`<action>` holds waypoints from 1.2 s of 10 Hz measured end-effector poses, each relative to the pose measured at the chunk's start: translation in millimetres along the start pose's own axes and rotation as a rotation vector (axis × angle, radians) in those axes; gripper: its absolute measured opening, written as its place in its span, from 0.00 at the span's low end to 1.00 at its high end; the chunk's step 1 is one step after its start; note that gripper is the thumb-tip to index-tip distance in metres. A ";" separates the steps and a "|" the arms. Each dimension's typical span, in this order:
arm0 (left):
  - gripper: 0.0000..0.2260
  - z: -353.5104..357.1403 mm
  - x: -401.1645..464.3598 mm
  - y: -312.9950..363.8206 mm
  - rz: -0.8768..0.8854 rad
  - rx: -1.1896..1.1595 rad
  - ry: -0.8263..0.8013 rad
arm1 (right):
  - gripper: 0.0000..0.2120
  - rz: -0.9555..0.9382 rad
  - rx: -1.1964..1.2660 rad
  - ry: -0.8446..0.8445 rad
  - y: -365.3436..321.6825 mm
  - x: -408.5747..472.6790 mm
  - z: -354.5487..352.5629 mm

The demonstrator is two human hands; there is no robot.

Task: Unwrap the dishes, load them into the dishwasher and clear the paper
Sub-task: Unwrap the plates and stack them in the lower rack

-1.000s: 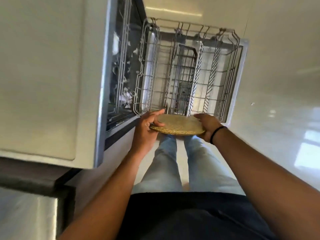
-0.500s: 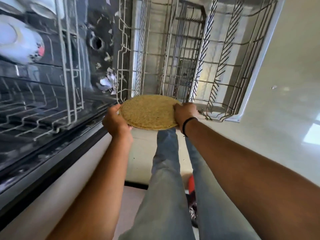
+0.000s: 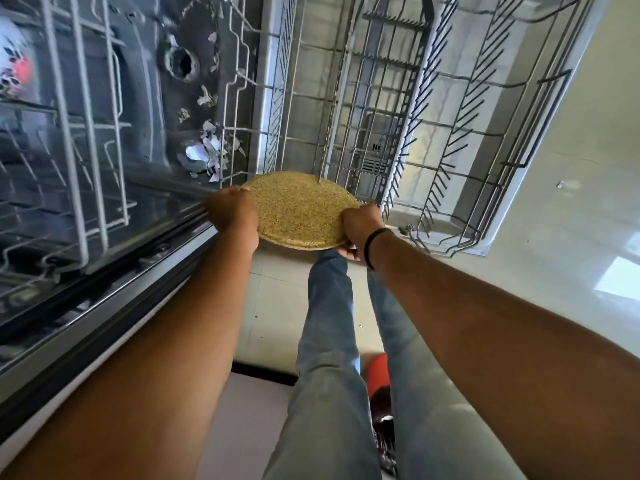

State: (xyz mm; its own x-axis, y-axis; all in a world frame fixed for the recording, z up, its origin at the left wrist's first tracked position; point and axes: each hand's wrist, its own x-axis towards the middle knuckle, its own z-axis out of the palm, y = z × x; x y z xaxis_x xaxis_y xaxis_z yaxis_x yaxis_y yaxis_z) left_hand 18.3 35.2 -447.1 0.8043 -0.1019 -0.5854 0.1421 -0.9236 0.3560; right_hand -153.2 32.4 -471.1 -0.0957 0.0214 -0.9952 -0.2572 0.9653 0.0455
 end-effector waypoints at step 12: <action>0.11 -10.3 10.7 -28.2 -0.061 0.065 0.027 | 0.13 -0.071 0.152 0.028 7.0 -1.5 14.9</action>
State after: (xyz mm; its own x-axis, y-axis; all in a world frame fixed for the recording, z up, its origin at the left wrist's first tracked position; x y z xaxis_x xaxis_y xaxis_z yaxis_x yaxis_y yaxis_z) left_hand 28.9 63.9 -455.9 0.8108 -0.0350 -0.5843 0.1543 -0.9501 0.2711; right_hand -140.6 43.0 -470.6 -0.1100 -0.0534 -0.9925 -0.1162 0.9924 -0.0405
